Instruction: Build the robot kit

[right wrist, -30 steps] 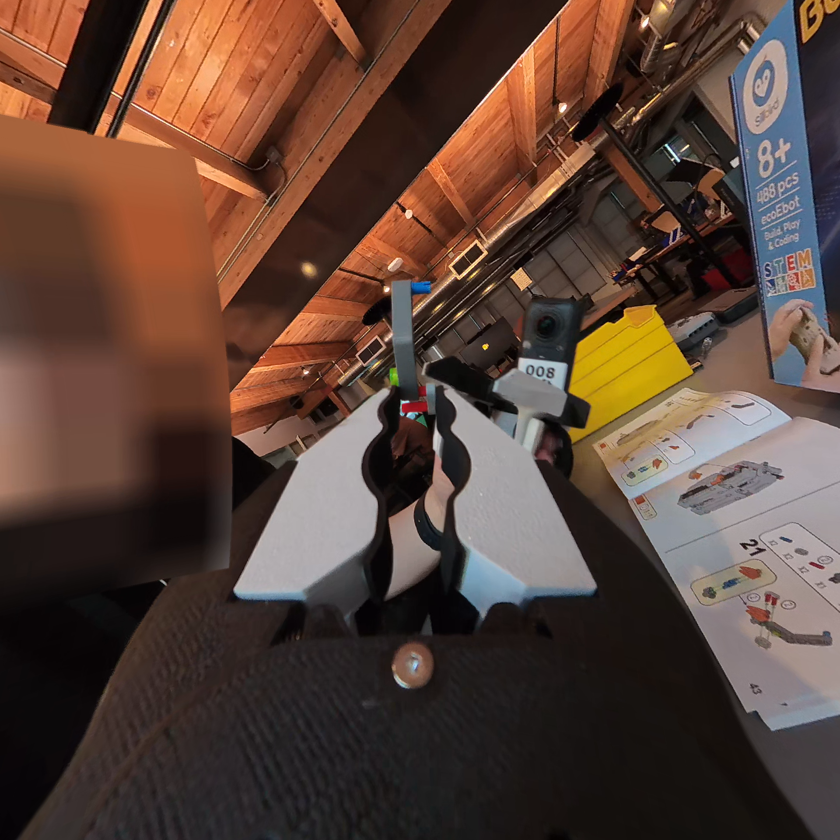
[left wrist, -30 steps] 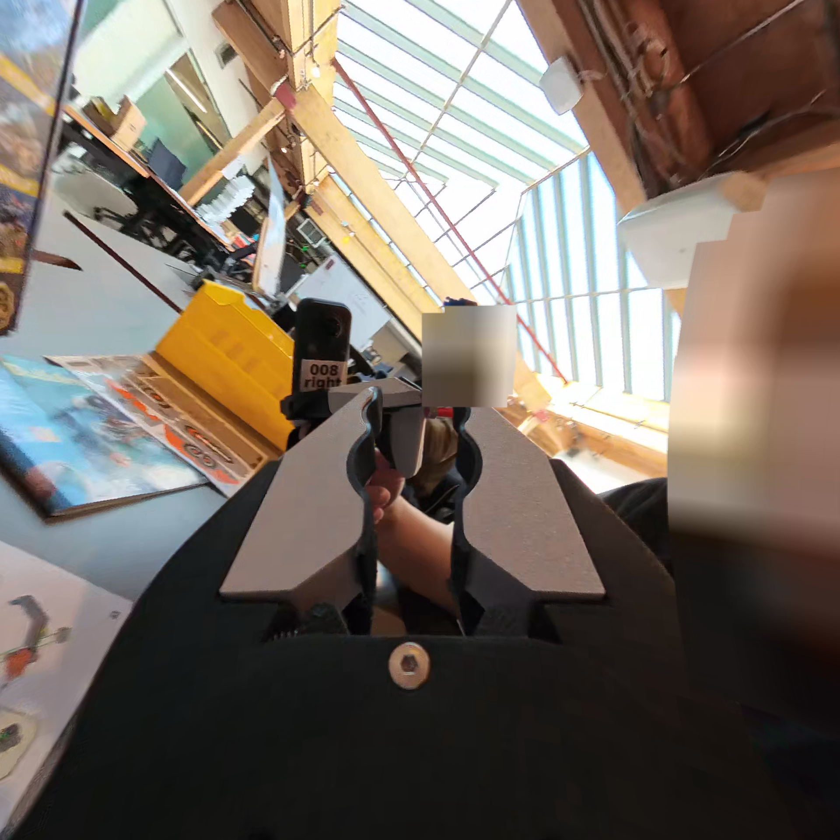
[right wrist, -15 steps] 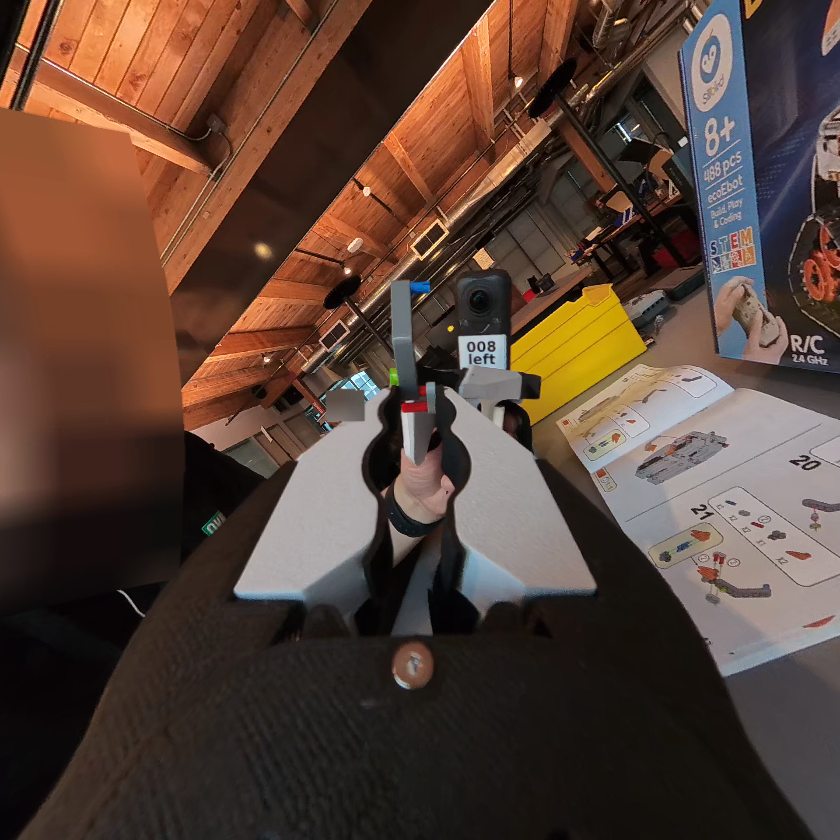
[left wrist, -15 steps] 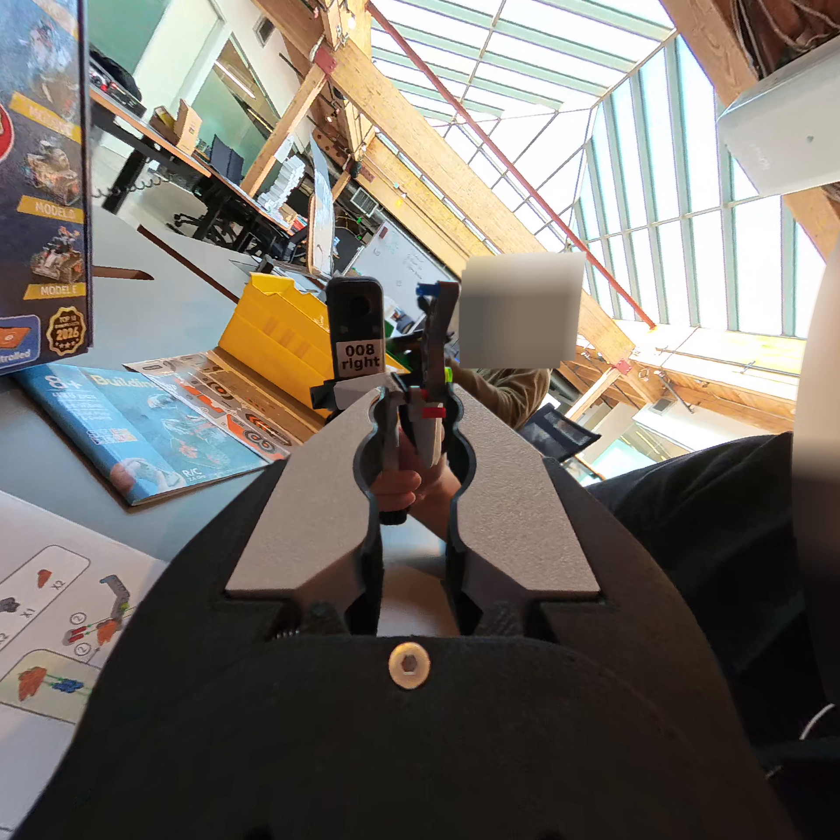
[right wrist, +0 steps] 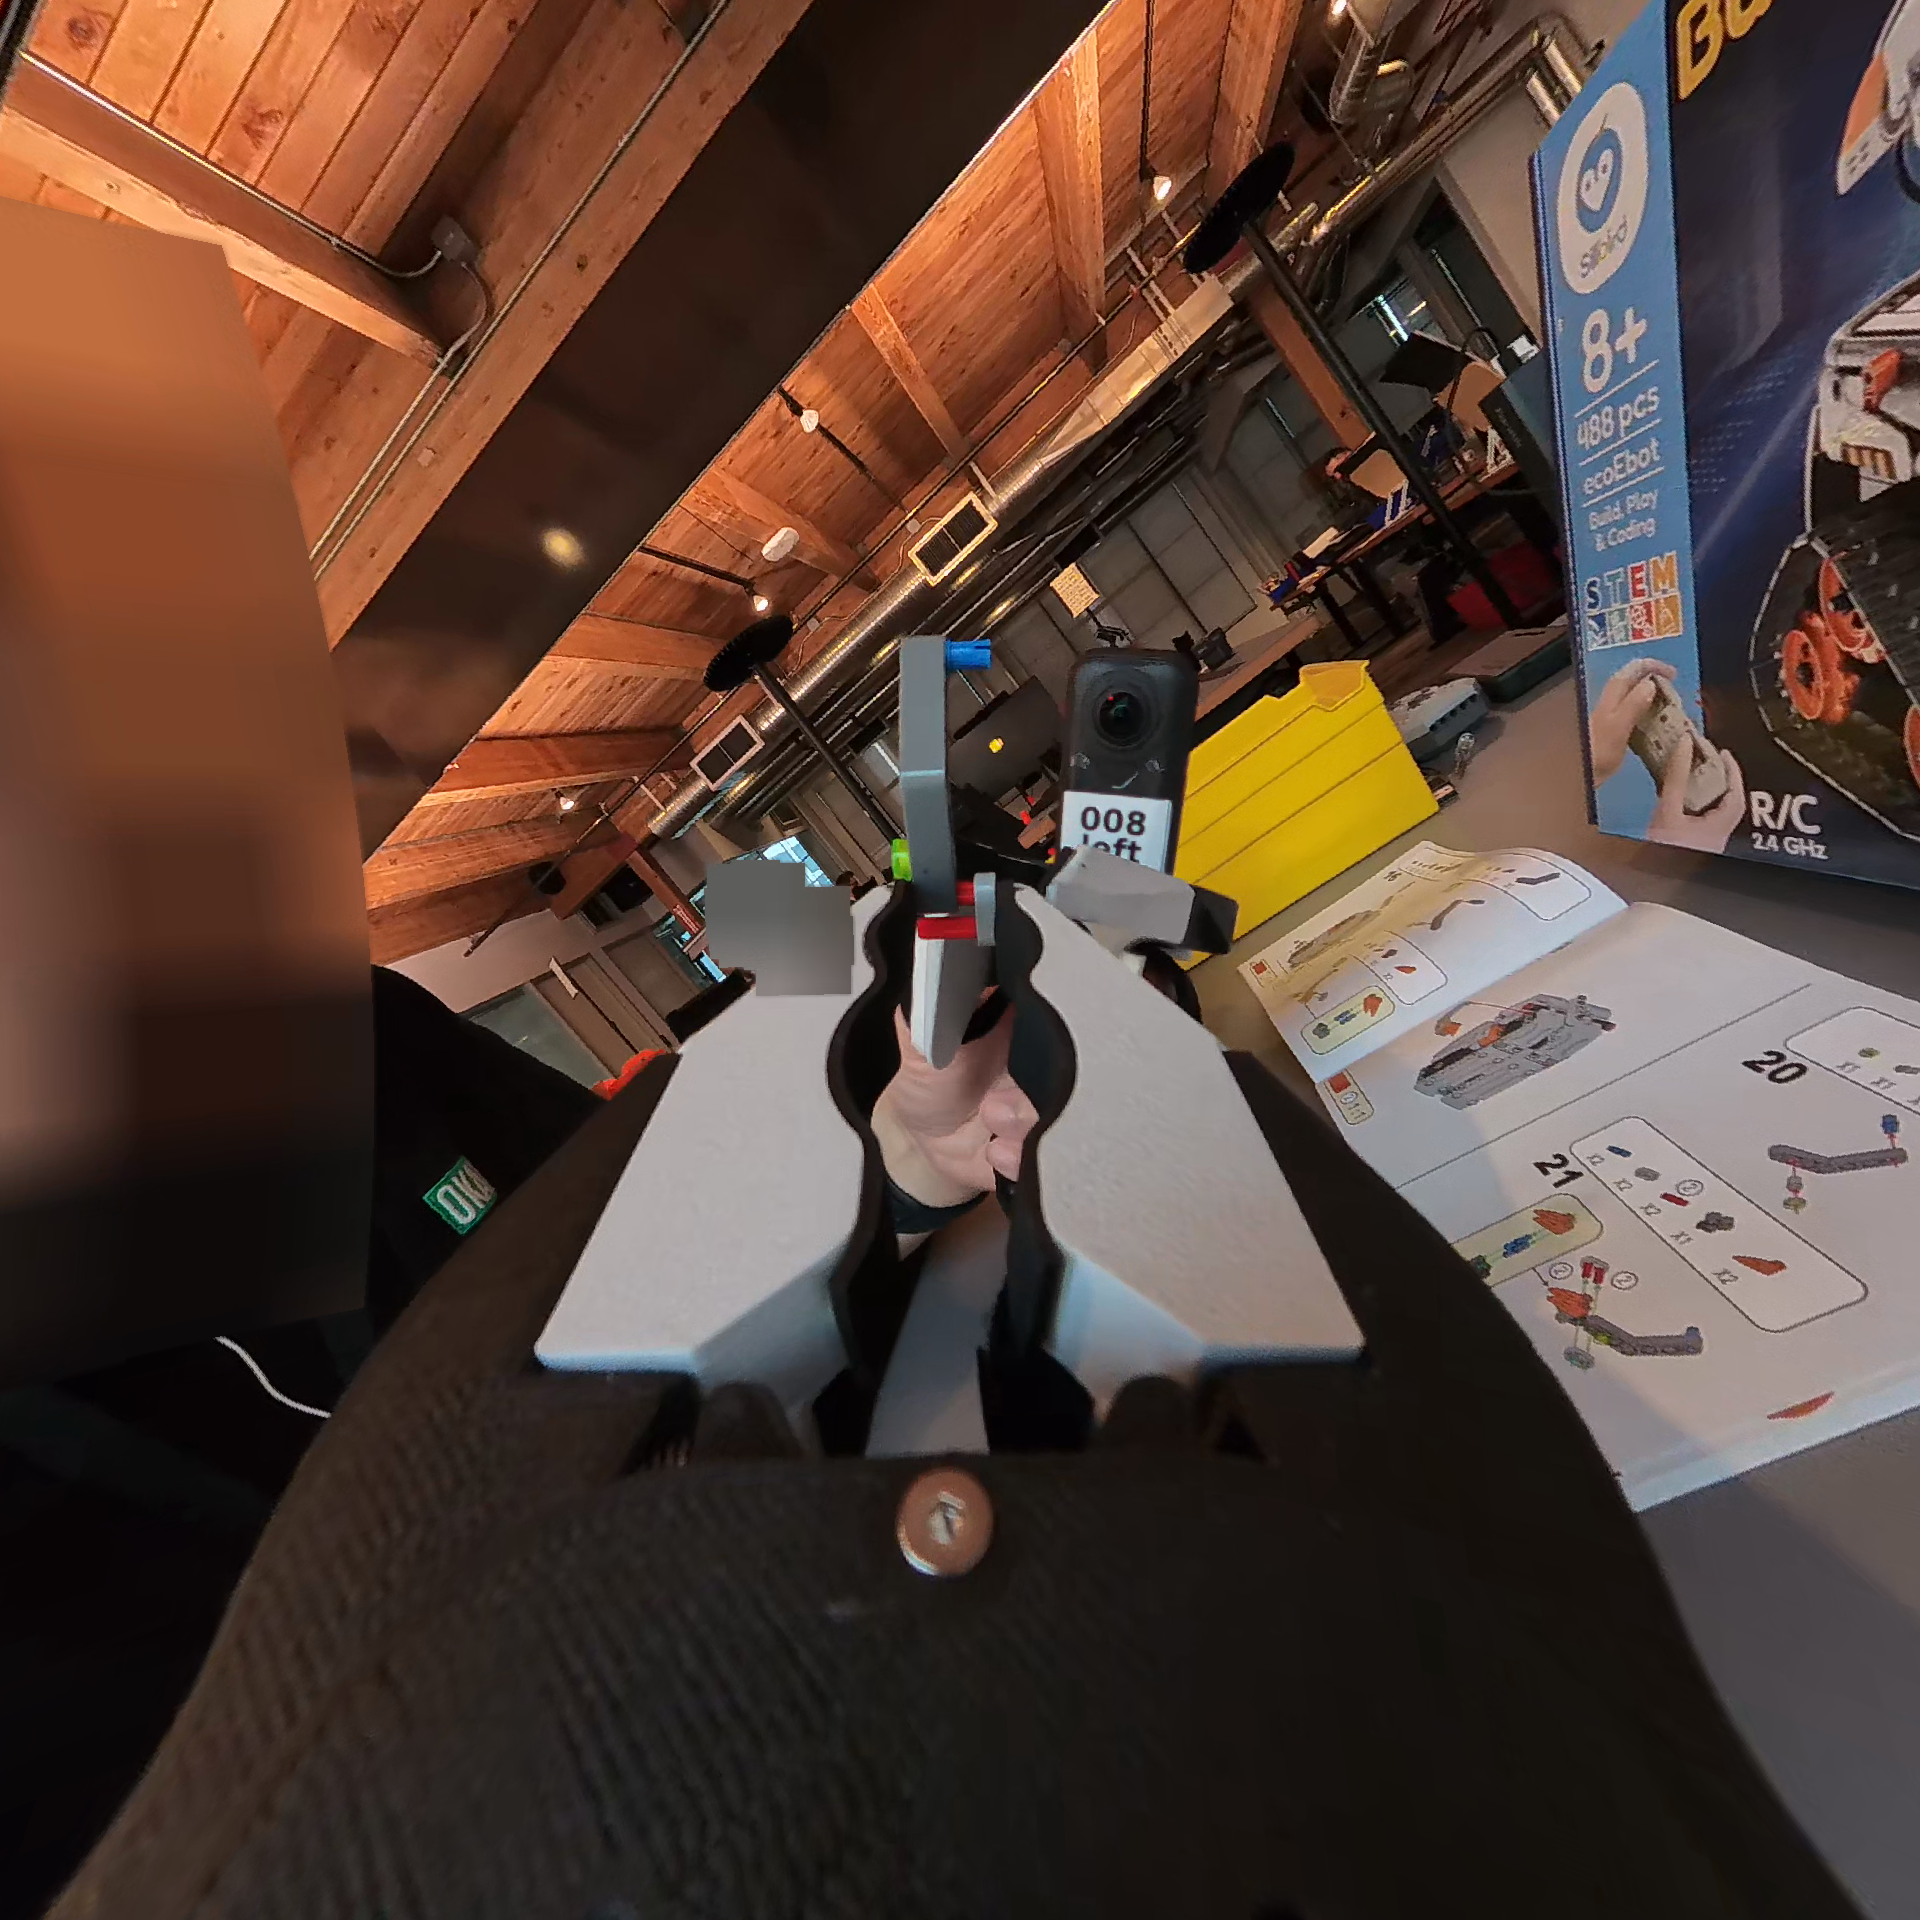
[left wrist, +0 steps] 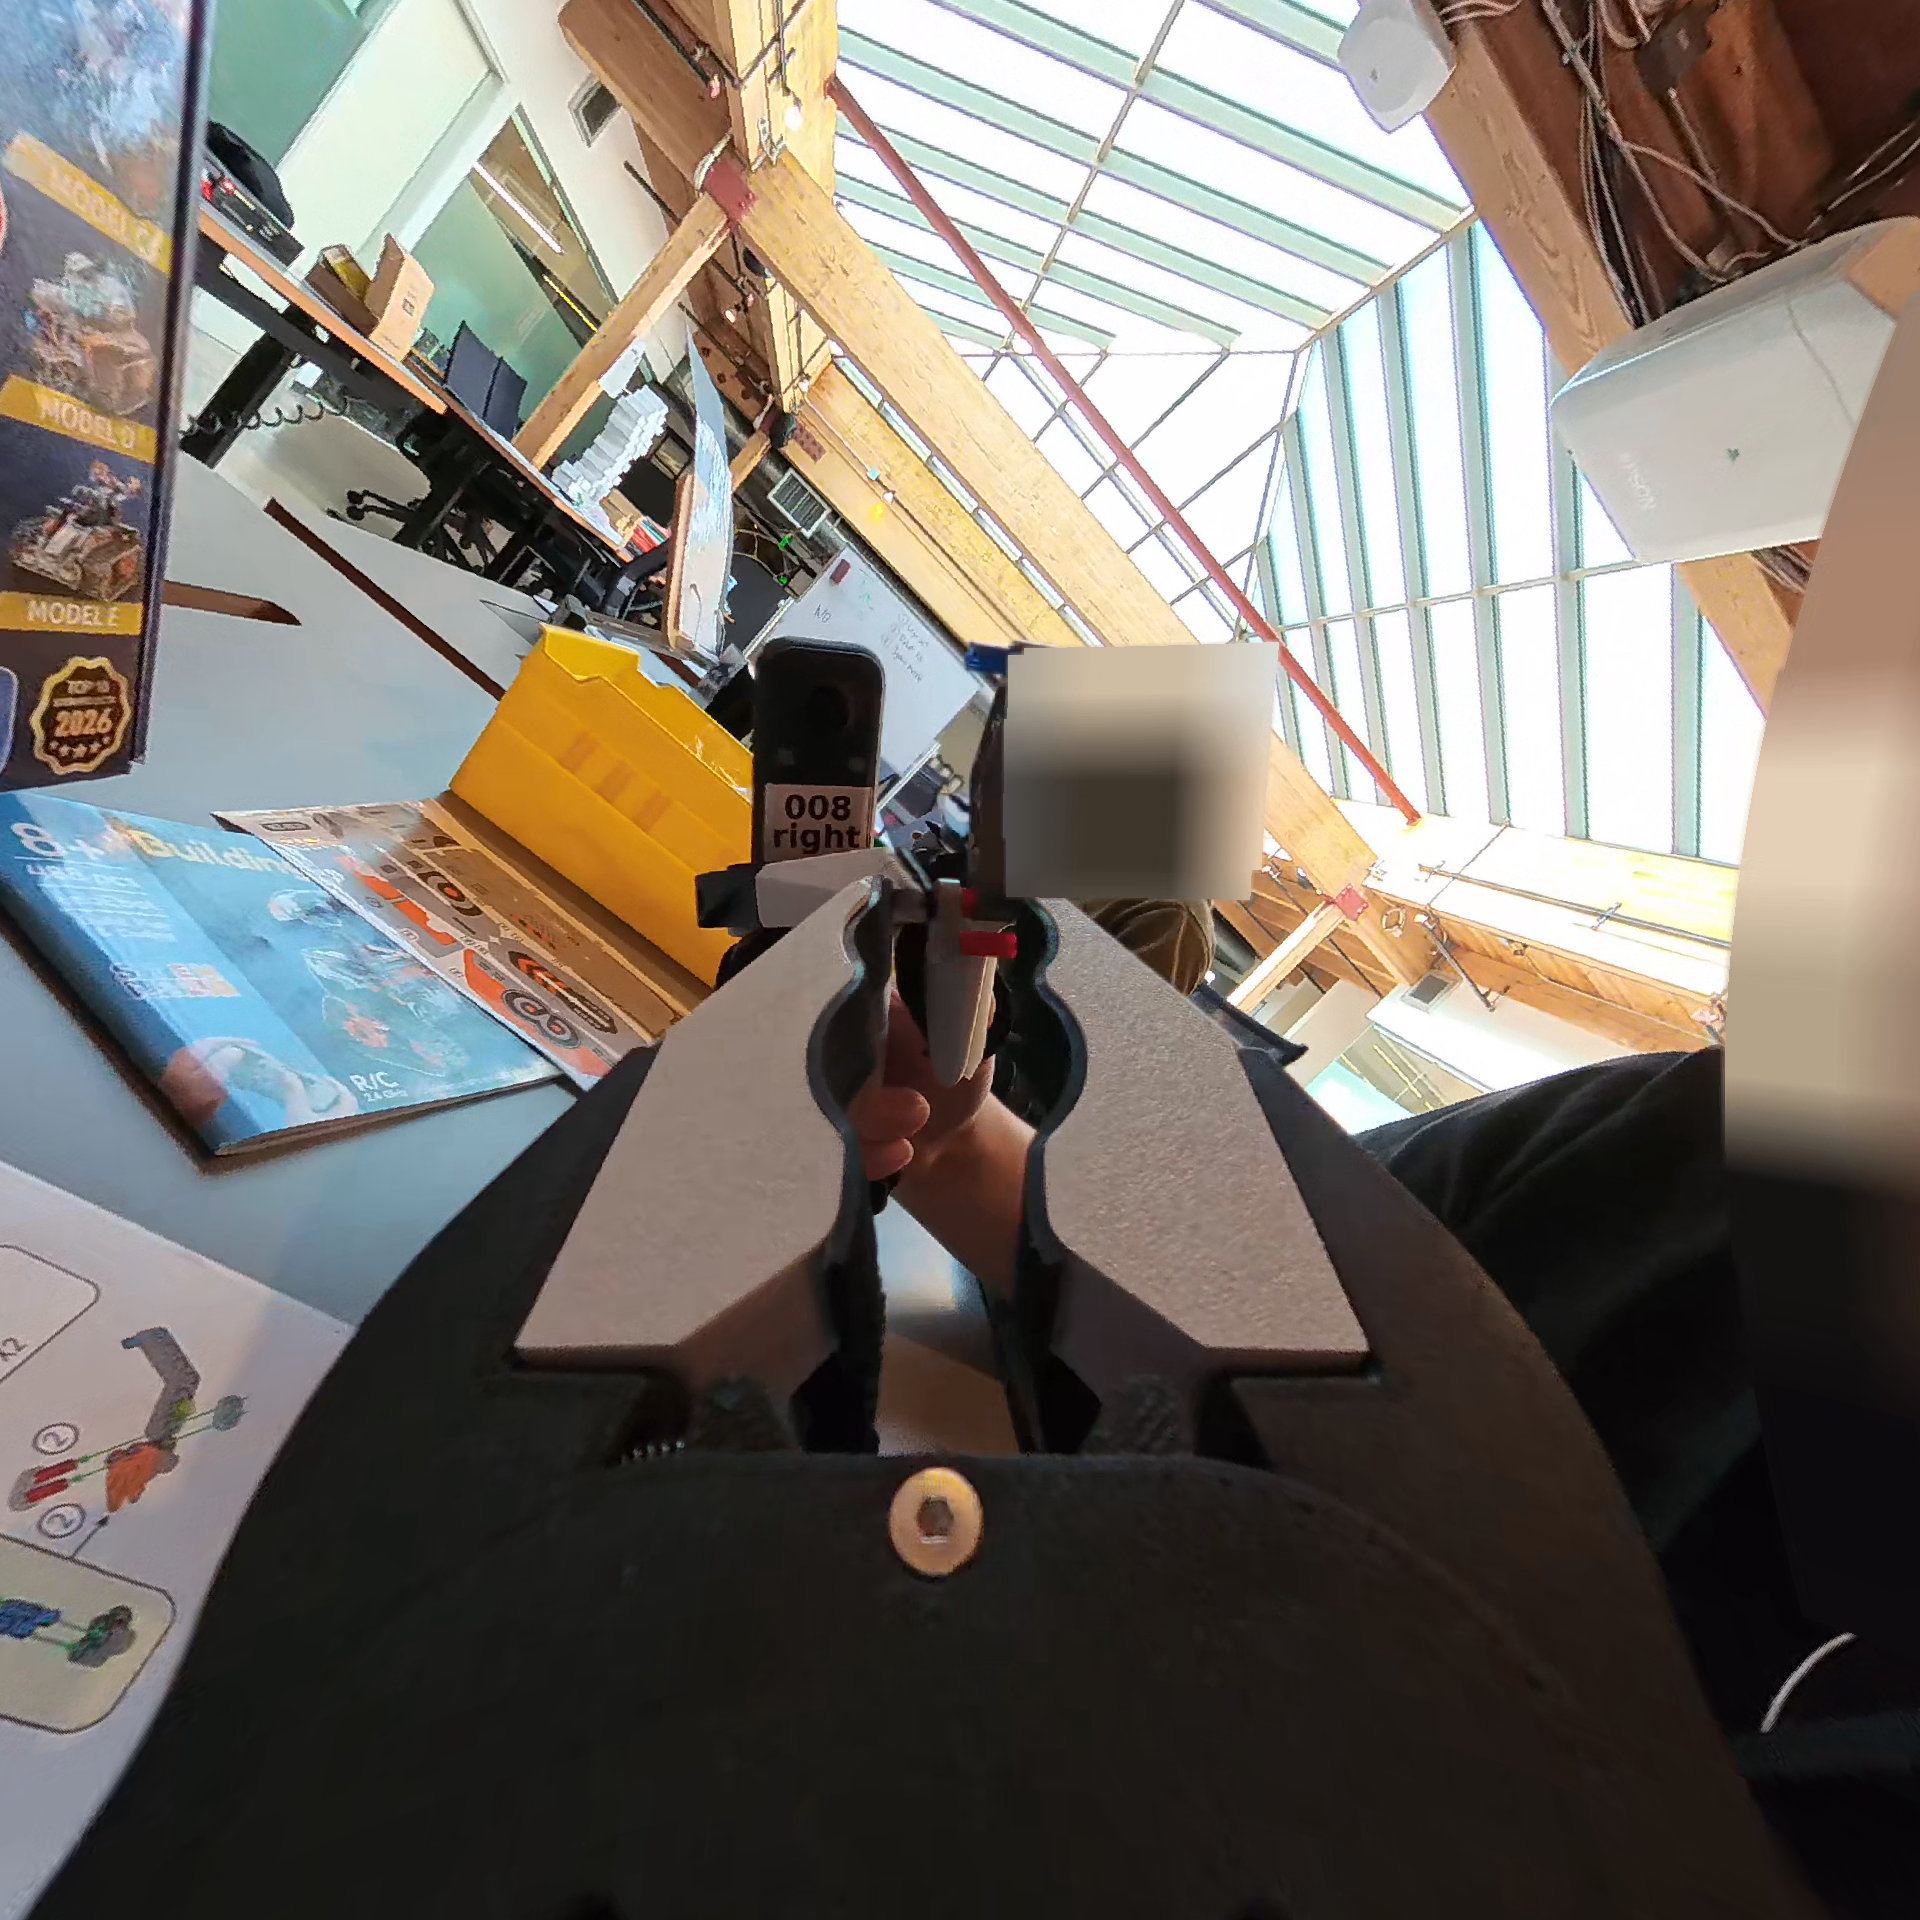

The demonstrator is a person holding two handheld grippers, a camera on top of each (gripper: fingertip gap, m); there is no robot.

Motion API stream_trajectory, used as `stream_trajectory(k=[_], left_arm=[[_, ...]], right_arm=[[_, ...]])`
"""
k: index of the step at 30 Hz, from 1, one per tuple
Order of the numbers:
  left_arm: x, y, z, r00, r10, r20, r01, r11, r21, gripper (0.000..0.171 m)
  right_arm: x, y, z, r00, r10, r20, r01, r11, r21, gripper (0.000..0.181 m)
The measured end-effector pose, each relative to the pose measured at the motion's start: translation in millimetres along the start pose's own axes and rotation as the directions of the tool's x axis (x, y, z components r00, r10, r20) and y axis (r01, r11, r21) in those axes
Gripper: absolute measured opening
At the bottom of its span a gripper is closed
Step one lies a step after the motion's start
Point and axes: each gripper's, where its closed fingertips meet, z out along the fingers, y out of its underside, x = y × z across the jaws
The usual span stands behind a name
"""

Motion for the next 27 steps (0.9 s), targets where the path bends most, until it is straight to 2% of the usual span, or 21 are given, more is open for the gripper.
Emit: stream_trajectory(k=[6, 7, 8, 12, 16, 27], left_arm=[[-0.9, -3.2, -1.9, 0.996, -0.074, -0.048, 0.076, 0.997, 0.034, 0.021], [1.6, -4.2, -2.1, 0.994, -0.082, -0.068, 0.085, 0.996, 0.04, 0.019], [3.4, -5.6, -2.5, 0.992, -0.095, -0.082, 0.099, 0.994, 0.045, 0.016], [6.1, -6.9, -3.2, 0.996, -0.059, -0.069, 0.062, 0.997, 0.041, 0.011], [1.4, -6.4, -4.4, 1.0, -0.008, -0.018, 0.009, 0.999, 0.031, 0.011], [-6.2, -4.4, -5.7, 0.999, 0.03, 0.043, -0.03, 0.999, 0.009, 0.011]], right_arm=[[1.4, -0.7, 0.2, 0.995, 0.093, 0.04, -0.094, 0.995, 0.018, 0.014], [2.5, 0.1, -0.4, 0.995, 0.095, 0.04, -0.096, 0.995, 0.016, 0.004], [3.5, -0.6, -0.7, 0.995, 0.093, 0.034, -0.094, 0.995, 0.022, 0.004], [1.9, 1.0, 0.4, 0.998, 0.054, 0.018, -0.054, 0.999, 0.005, 0.005], [3.4, -1.0, -0.4, 0.996, 0.093, 0.017, -0.093, 0.996, 0.016, 0.018], [11.5, 0.9, -1.2, 0.992, 0.123, -0.041, -0.122, 0.992, 0.013, 0.016]])
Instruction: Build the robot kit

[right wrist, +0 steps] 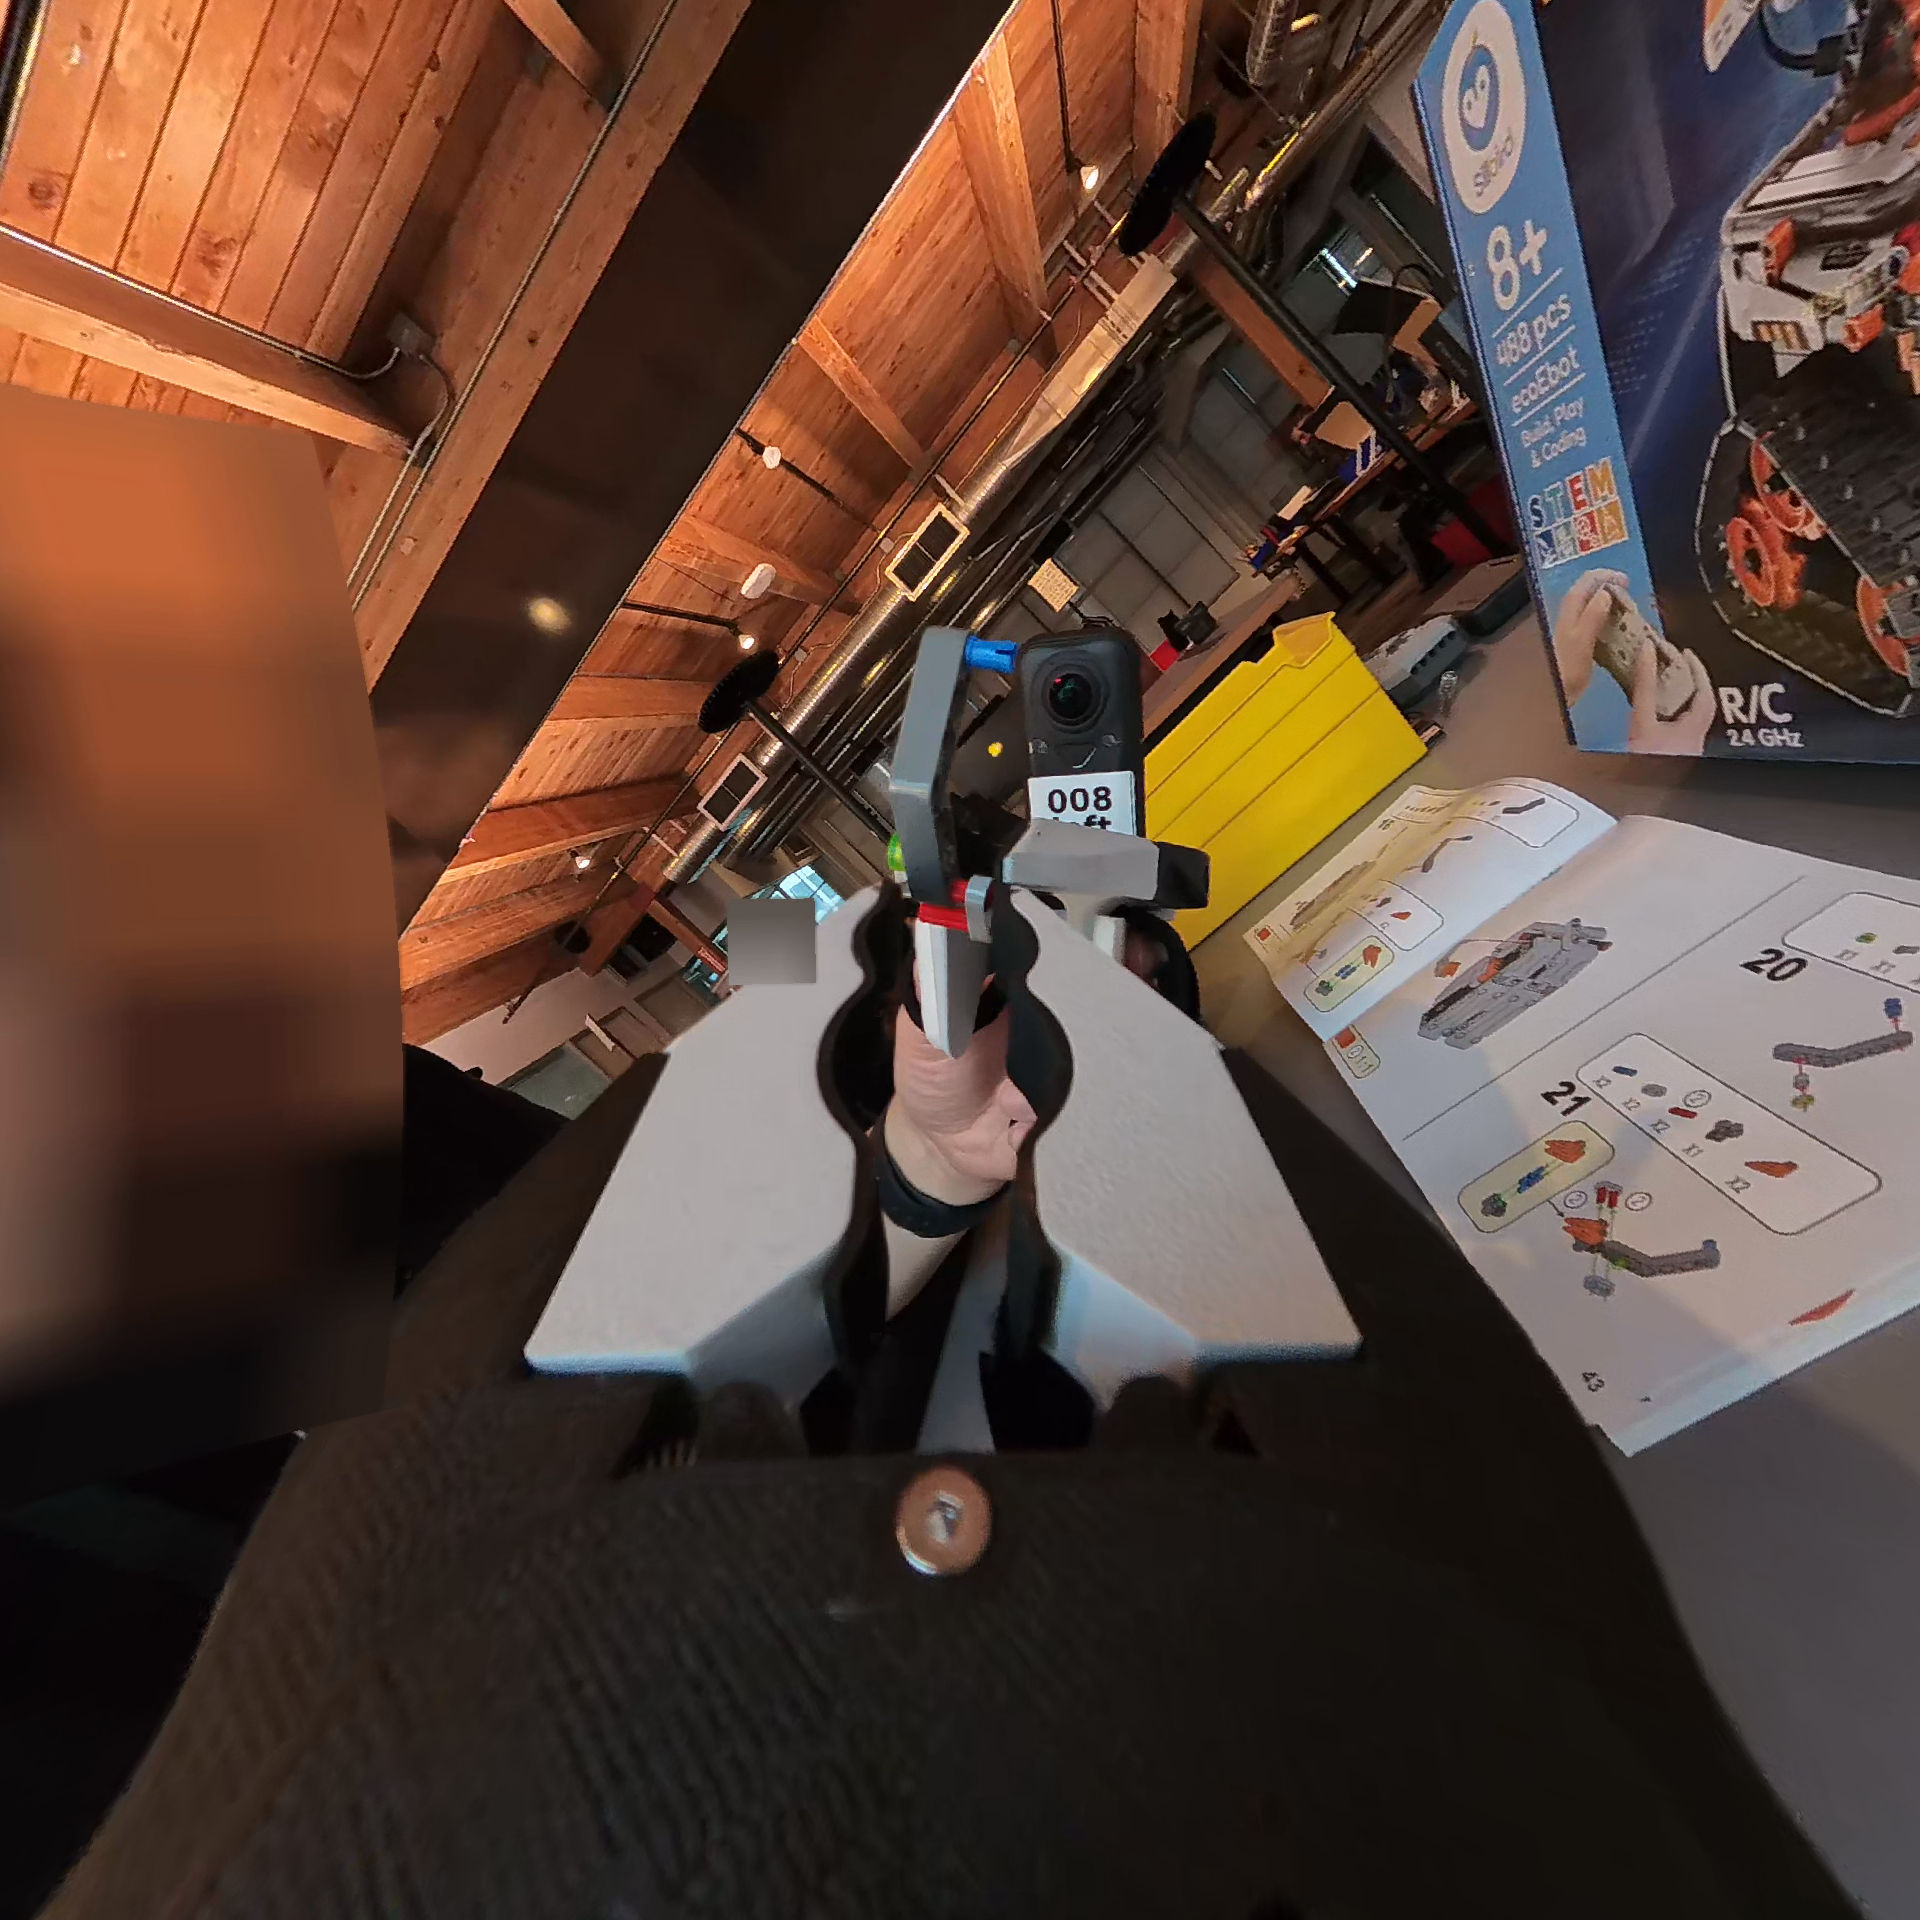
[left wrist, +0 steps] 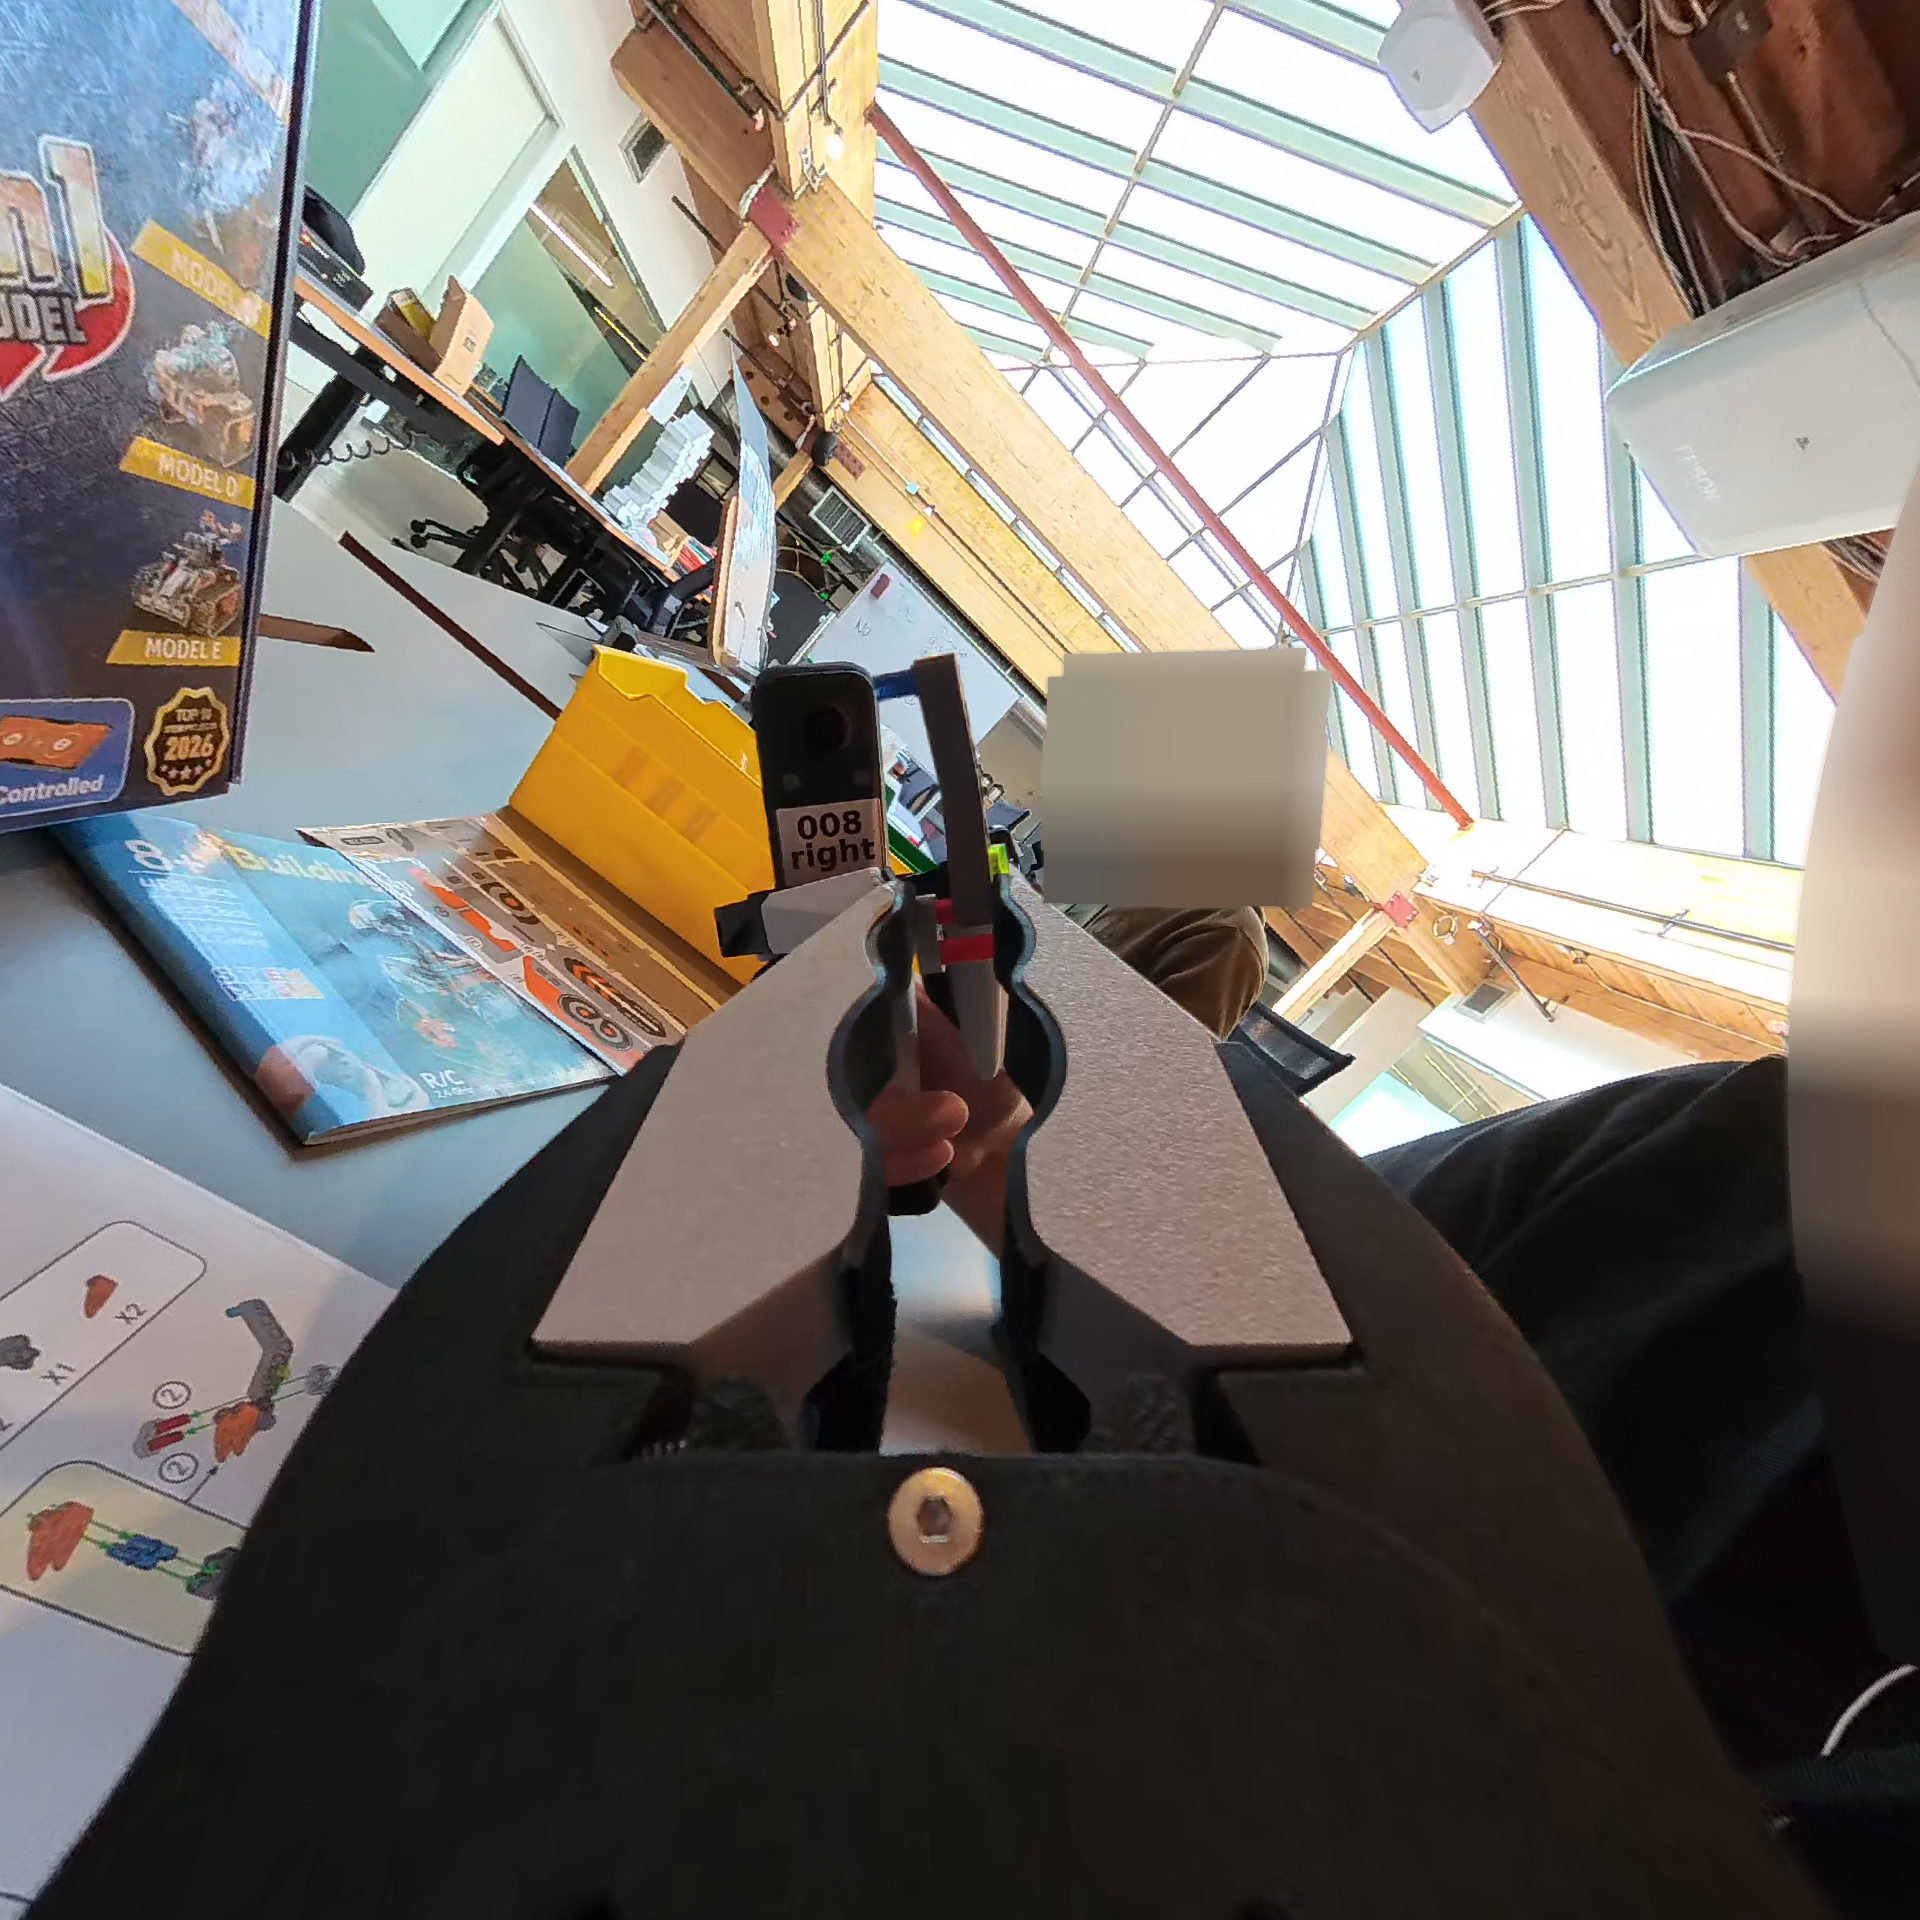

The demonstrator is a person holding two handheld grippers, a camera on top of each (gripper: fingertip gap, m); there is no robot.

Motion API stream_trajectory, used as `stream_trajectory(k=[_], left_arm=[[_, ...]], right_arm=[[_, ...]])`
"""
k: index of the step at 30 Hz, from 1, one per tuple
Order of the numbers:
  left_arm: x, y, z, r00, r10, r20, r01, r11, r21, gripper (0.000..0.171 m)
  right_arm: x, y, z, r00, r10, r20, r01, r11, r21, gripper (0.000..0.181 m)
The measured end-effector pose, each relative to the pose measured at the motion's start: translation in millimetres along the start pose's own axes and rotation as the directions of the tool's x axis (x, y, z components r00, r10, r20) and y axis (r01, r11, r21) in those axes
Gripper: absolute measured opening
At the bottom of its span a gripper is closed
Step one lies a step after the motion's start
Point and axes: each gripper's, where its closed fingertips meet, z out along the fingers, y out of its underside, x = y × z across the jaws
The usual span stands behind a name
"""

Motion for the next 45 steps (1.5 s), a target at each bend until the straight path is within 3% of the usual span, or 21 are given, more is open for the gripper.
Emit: stream_trajectory(k=[19, 29, 34, 45], left_arm=[[-11.4, 5.6, 0.4, 0.992, 0.065, 0.106, -0.061, 0.997, -0.036, 0.012], [-3.5, 2.4, -0.6, 0.996, 0.064, 0.067, -0.062, 0.997, -0.042, 0.011], [-3.4, 1.1, -2.3, 0.999, -0.01, 0.036, 0.012, 0.999, -0.036, 0.026], [-5.8, 8.1, 2.1, 0.999, -0.008, 0.046, 0.01, 0.998, -0.062, 0.022]], right_arm=[[12.0, 2.3, -4.5, 0.997, 0.006, -0.074, -0.007, 1.0, -0.018, 0.015], [1.7, 1.2, -4.0, 1.0, 0.022, 0.002, -0.022, 1.0, -0.013, 0.015], [-0.3, -1.4, -4.5, 1.0, 0.004, 0.005, -0.004, 1.0, -0.002, 0.015], [1.5, 0.4, -3.6, 1.0, -0.015, -0.004, 0.015, 1.0, -0.008, 0.015]])
